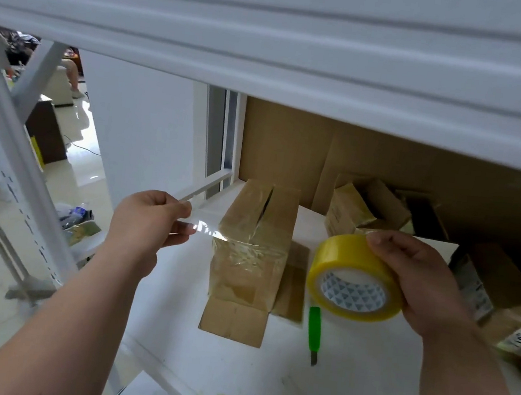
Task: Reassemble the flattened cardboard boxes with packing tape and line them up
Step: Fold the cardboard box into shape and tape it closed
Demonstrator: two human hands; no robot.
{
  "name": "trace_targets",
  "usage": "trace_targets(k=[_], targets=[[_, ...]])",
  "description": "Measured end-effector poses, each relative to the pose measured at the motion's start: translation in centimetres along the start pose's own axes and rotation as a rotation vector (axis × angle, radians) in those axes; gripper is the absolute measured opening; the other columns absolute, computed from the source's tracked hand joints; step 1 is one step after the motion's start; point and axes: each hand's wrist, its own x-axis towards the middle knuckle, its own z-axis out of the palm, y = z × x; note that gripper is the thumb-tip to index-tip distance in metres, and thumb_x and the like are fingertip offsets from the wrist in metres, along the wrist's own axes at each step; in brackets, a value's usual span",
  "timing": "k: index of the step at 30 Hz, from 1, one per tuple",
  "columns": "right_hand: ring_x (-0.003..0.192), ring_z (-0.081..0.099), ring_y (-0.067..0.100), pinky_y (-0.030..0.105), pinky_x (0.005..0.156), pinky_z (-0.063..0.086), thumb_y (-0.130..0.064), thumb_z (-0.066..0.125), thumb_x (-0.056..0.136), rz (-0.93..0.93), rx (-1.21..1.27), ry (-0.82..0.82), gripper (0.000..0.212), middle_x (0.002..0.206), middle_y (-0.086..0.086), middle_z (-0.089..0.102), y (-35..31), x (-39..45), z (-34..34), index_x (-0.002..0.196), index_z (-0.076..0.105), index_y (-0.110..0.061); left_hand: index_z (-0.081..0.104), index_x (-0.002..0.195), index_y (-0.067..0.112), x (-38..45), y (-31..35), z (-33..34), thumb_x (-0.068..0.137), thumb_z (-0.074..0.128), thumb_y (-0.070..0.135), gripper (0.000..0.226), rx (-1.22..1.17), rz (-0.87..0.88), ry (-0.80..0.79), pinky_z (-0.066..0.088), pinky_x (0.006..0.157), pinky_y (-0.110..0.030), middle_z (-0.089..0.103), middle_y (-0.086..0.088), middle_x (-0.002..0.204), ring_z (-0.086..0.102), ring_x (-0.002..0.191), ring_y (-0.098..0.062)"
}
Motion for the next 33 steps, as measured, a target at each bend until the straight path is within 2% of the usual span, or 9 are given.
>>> trace_targets(k=[3, 8, 11, 14, 18, 23, 28, 31, 33], targets=[[0.095, 0.066, 0.023, 0.048, 0.094, 0.053, -0.041, 0.068, 0.075, 0.038, -0.037, 0.06, 0.011, 0.088, -0.005, 0.071, 0.3, 0.9, 0.1, 0.069, 0.077, -0.039, 0.063, 0.078, -0.002, 0.7, -1.0, 0.3, 0.089, 0.065, 0.003, 0.013, 0.005, -0.03, 0.008, 0.057, 0.069, -0.035, 0.065, -0.014, 0.08, 0.068, 0.06, -0.023], [0.093, 0.067, 0.03, 0.055, 0.092, 0.053, -0.037, 0.071, 0.084, 0.083, -0.063, 0.115, 0.016, 0.091, 0.007, 0.072, 0.5, 1.7, 0.1, 0.072, 0.075, -0.027, 0.062, 0.08, -0.003, 1.3, -1.9, 0.8, 0.088, 0.065, 0.003, 0.01, -0.006, -0.058, 0.011, 0.058, 0.067, -0.034, 0.065, -0.011, 0.082, 0.066, 0.059, -0.023], [0.093, 0.067, 0.028, 0.054, 0.093, 0.053, -0.038, 0.071, 0.084, 0.097, -0.087, 0.124, 0.014, 0.091, 0.004, 0.072, 0.8, 1.9, 0.3, 0.073, 0.076, -0.03, 0.063, 0.082, -0.002, 1.7, -2.2, 1.0, 0.088, 0.064, 0.003, 0.008, 0.0, -0.073, 0.011, 0.057, 0.066, -0.034, 0.065, -0.011, 0.083, 0.066, 0.06, -0.024], [0.088, 0.067, 0.026, 0.048, 0.088, 0.054, -0.039, 0.069, 0.086, 0.096, -0.169, 0.102, 0.017, 0.085, 0.002, 0.071, 1.2, 2.0, 0.4, 0.075, 0.075, -0.028, 0.064, 0.085, -0.004, 2.1, -2.8, 1.4, 0.086, 0.063, 0.001, 0.005, 0.022, -0.11, 0.009, 0.059, 0.069, -0.036, 0.064, -0.012, 0.083, 0.064, 0.06, -0.025], [0.082, 0.064, 0.021, 0.033, 0.069, 0.048, -0.04, 0.067, 0.089, 0.099, -0.303, 0.036, 0.02, 0.082, 0.005, 0.068, 1.9, 1.4, 1.0, 0.08, 0.072, -0.022, 0.065, 0.085, -0.005, 2.0, -4.2, 1.6, 0.084, 0.066, 0.003, 0.008, 0.082, -0.177, -0.036, 0.058, 0.067, -0.035, 0.065, -0.015, 0.084, 0.062, 0.062, -0.025], [0.081, 0.061, 0.012, 0.024, 0.064, 0.041, -0.038, 0.063, 0.092, 0.133, -0.361, -0.055, 0.019, 0.081, -0.005, 0.065, 2.9, 0.7, 2.5, 0.081, 0.068, -0.023, 0.065, 0.079, -0.001, 1.3, -5.4, 2.1, 0.085, 0.069, 0.011, 0.014, 0.116, -0.26, -0.137, 0.056, 0.063, -0.032, 0.064, -0.011, 0.078, 0.061, 0.066, -0.023], [0.087, 0.059, 0.011, 0.025, 0.065, 0.04, -0.037, 0.059, 0.096, 0.121, -0.382, -0.053, 0.013, 0.091, -0.006, 0.063, 3.2, 0.9, 3.9, 0.093, 0.065, -0.026, 0.067, 0.081, 0.001, 1.0, -4.8, 1.8, 0.085, 0.071, 0.019, 0.019, 0.203, -0.29, -0.244, 0.058, 0.066, -0.037, 0.066, -0.008, 0.076, 0.062, 0.07, -0.022], [0.092, 0.056, 0.006, 0.024, 0.066, 0.041, -0.035, 0.055, 0.098, 0.103, -0.416, -0.058, 0.009, 0.101, -0.011, 0.06, 3.0, 1.0, 4.2, 0.103, 0.062, -0.033, 0.069, 0.085, -0.001, 1.1, -4.7, 1.6, 0.087, 0.073, 0.027, 0.028, 0.271, -0.26, -0.243, 0.061, 0.068, -0.039, 0.069, -0.008, 0.085, 0.063, 0.075, -0.021], [0.091, 0.054, 0.004, 0.022, 0.066, 0.04, -0.035, 0.052, 0.099, 0.072, -0.456, -0.075, 0.009, 0.101, -0.013, 0.058, 2.8, 1.0, 4.3, 0.104, 0.06, -0.034, 0.071, 0.092, 0.006, 1.2, -4.9, 1.5, 0.089, 0.071, 0.034, 0.029, 0.296, -0.24, -0.233, 0.061, 0.068, -0.039, 0.068, -0.007, 0.094, 0.064, 0.083, -0.021]])
